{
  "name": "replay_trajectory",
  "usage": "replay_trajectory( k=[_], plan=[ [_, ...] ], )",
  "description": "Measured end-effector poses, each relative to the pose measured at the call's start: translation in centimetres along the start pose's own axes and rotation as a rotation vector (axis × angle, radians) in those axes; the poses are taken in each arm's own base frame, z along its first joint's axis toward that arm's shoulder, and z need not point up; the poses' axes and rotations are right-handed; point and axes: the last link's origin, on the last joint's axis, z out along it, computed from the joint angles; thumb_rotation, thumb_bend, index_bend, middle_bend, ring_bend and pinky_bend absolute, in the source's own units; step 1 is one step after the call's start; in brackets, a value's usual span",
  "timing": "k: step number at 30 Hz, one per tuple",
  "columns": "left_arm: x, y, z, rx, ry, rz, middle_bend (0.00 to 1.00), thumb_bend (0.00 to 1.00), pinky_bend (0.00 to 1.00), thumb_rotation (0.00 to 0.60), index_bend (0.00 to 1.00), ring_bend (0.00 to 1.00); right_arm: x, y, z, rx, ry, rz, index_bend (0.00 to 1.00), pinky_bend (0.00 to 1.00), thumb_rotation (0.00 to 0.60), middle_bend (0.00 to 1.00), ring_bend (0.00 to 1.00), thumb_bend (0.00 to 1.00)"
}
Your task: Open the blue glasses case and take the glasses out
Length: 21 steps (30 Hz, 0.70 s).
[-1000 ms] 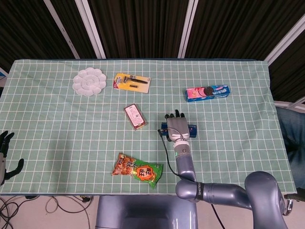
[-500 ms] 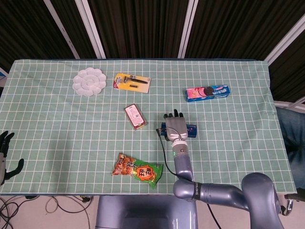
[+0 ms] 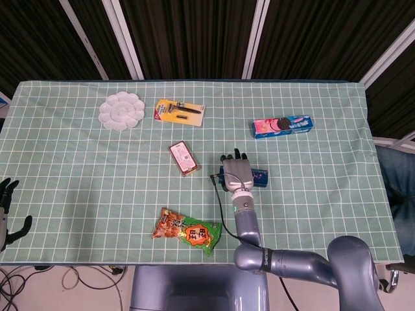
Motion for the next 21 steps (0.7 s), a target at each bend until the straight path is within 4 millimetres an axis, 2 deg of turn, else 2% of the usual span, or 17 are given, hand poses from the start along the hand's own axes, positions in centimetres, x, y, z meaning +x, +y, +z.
replay_trajectory(
  k=[21],
  plan=[
    [0.01, -0.07, 0.05, 0.012, -0.004, 0.001, 0.0, 0.38, 0.0, 0.6, 0.06, 0.0, -0.21, -0.34, 0.05, 0.005, -0.006, 0.002, 0.31, 0.17, 0.6, 0.36, 0.11, 0.39]
  ],
)
